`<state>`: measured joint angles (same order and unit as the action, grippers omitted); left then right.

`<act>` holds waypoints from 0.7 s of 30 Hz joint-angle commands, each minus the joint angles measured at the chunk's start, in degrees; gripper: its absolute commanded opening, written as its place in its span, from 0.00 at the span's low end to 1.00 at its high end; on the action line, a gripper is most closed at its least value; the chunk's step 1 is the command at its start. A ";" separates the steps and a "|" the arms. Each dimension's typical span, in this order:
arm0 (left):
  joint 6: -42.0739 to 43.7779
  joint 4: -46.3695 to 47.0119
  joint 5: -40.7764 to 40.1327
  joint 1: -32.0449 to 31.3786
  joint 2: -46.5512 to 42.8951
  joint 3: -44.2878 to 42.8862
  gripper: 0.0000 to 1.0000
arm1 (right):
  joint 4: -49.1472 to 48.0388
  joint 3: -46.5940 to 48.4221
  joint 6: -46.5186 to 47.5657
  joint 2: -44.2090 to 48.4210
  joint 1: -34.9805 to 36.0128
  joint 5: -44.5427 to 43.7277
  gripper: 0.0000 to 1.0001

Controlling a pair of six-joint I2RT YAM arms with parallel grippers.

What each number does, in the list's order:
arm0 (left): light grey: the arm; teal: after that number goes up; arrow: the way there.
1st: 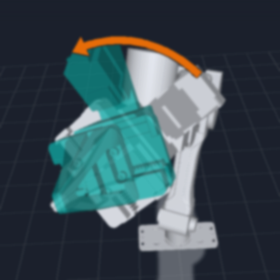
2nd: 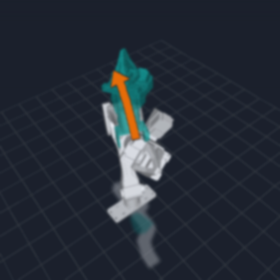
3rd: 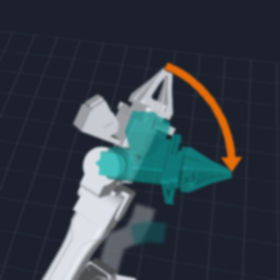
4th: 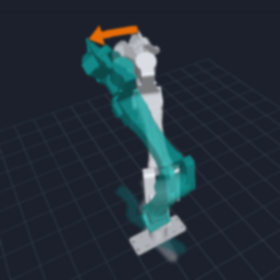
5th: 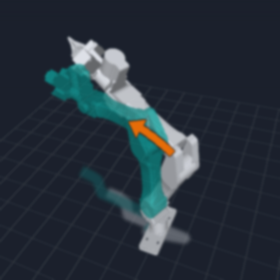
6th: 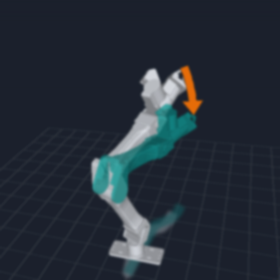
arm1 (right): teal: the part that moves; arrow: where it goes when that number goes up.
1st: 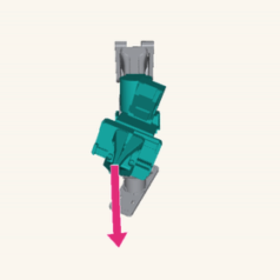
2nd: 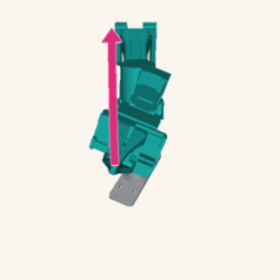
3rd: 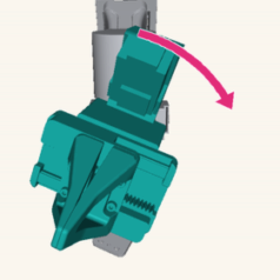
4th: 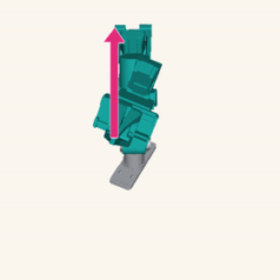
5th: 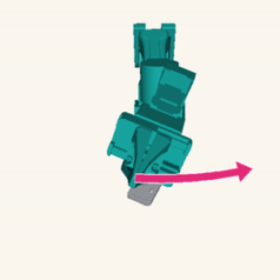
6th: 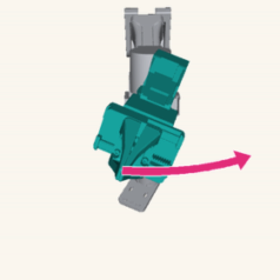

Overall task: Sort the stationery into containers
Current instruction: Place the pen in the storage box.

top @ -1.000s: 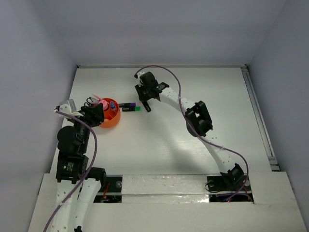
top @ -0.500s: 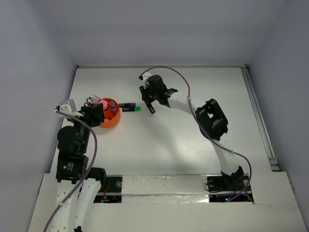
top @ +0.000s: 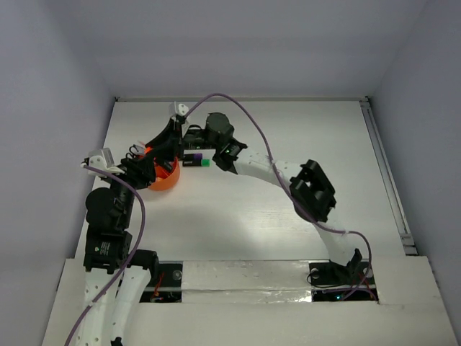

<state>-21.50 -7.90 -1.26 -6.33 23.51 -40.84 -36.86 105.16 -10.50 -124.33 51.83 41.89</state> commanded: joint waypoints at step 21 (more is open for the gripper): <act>0.49 2.45 -1.29 -0.70 0.75 -0.47 0.46 | 4.43 39.06 -7.17 -29.65 0.20 17.80 0.00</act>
<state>-21.47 -7.94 -2.17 -6.76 24.12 -40.84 -32.12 141.93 -19.40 -151.28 51.46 62.35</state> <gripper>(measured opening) 0.462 0.354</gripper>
